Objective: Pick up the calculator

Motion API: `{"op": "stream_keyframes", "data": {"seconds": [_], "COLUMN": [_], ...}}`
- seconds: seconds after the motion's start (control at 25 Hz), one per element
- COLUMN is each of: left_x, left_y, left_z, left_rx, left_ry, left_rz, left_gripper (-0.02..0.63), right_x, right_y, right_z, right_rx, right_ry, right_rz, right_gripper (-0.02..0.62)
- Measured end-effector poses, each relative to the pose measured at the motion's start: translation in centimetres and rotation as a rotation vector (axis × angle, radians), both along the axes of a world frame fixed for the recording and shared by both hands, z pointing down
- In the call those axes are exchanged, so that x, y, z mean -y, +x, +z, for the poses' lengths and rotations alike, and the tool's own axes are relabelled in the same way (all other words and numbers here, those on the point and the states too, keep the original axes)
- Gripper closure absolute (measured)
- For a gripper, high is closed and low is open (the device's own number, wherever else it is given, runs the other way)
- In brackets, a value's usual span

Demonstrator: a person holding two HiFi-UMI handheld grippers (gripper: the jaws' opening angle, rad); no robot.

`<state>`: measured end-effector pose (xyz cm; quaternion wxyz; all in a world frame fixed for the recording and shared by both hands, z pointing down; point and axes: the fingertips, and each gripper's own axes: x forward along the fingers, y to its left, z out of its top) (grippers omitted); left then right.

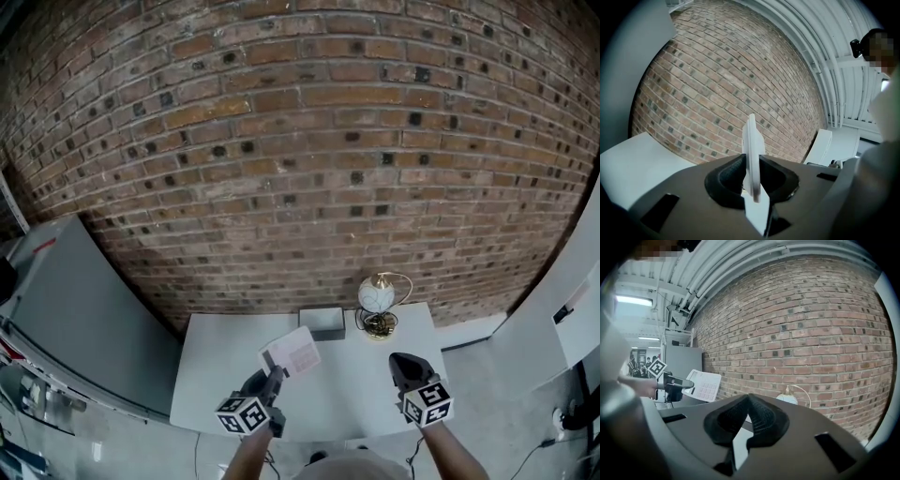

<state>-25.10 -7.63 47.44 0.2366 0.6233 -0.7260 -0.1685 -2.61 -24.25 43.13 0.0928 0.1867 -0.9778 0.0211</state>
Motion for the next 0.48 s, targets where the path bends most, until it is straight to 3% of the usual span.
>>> {"op": "stream_keyframes", "data": {"seconds": [0.48], "left_x": [0.48], "left_y": [1.03], "left_z": [-0.04], "left_rx": [0.01], "left_ry": [-0.004], "left_rz": [-0.015], "left_gripper": [0.526], "right_x": [0.66], "right_y": [-0.1], "right_z": [-0.84], "right_rx": [0.023], "right_ry": [0.02], "right_rz": [-0.034], "right_gripper": [0.584]}}
